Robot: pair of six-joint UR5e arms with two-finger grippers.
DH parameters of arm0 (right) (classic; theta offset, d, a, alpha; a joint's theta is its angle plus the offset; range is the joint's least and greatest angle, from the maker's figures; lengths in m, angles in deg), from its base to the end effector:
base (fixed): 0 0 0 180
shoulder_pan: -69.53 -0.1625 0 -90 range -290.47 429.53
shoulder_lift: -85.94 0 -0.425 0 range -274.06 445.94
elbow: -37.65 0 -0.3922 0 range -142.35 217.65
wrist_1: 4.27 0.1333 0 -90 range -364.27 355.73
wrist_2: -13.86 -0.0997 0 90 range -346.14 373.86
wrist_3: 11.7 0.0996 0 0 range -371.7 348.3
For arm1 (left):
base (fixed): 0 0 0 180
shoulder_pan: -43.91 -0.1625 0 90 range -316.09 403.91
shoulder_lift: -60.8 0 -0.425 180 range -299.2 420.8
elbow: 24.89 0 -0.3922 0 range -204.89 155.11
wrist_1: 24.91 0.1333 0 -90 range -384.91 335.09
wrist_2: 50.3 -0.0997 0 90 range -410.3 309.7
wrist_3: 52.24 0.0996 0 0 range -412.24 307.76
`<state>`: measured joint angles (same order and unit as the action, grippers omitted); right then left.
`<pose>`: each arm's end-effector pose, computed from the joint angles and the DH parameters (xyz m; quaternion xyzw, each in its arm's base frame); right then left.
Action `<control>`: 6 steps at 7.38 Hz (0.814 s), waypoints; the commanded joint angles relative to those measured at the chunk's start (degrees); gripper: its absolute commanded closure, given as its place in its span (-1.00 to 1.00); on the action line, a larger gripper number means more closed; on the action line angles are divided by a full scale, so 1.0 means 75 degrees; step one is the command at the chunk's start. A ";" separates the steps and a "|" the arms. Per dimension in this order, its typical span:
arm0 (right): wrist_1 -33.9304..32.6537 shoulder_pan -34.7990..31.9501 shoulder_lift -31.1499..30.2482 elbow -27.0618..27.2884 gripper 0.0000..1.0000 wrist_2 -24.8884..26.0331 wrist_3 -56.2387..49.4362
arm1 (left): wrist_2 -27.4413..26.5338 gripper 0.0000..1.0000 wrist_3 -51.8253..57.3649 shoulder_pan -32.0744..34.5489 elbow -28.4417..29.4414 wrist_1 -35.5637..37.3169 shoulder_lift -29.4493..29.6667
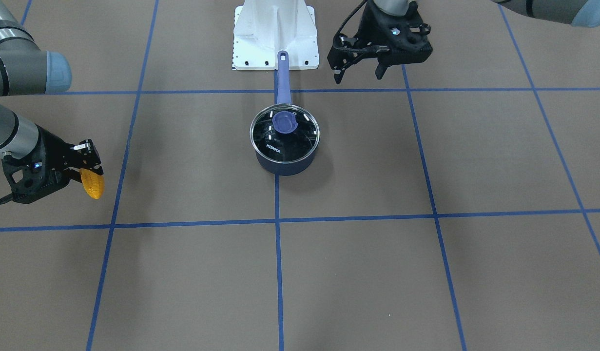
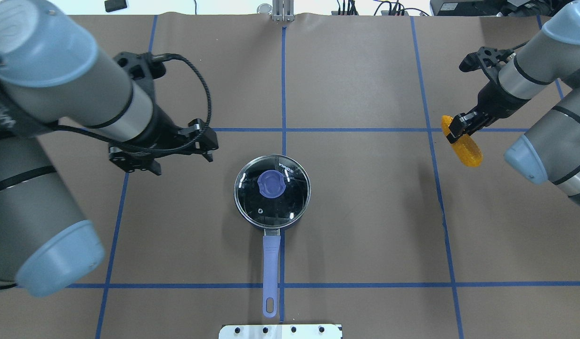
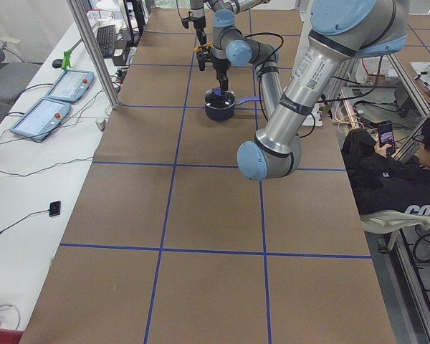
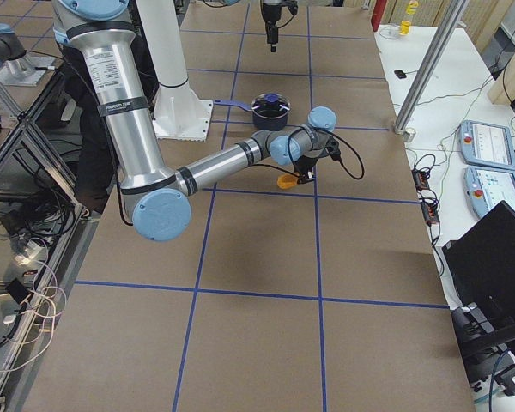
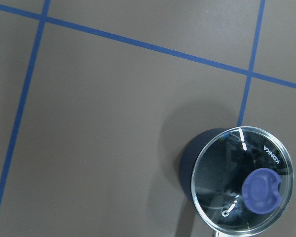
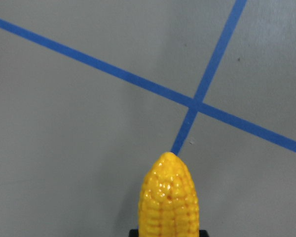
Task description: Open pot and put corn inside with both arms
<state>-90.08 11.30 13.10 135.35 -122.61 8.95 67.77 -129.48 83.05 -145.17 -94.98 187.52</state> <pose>-0.2649 -0.5437 0.4153 0.0381 -0.4444 -0.1847 0.8758 0.3640 -0.4076 0.1290 -0.0304 0.4456 -0.1087 0.8881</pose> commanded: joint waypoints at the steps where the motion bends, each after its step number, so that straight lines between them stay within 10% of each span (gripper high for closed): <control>1: -0.0731 -0.0146 0.0418 0.0180 0.84 -0.0038 0.0002 | -0.0050 -0.96 -0.0177 -0.0307 0.0731 -0.0102 0.0575; 6: -0.0780 -0.0193 0.0490 0.0203 0.82 -0.0050 0.0002 | -0.0529 -0.96 -0.0892 -0.0858 0.2533 -0.1544 0.1323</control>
<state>-95.91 9.93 16.72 136.81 -122.98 8.96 65.04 -135.09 77.80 -129.33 -105.75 195.45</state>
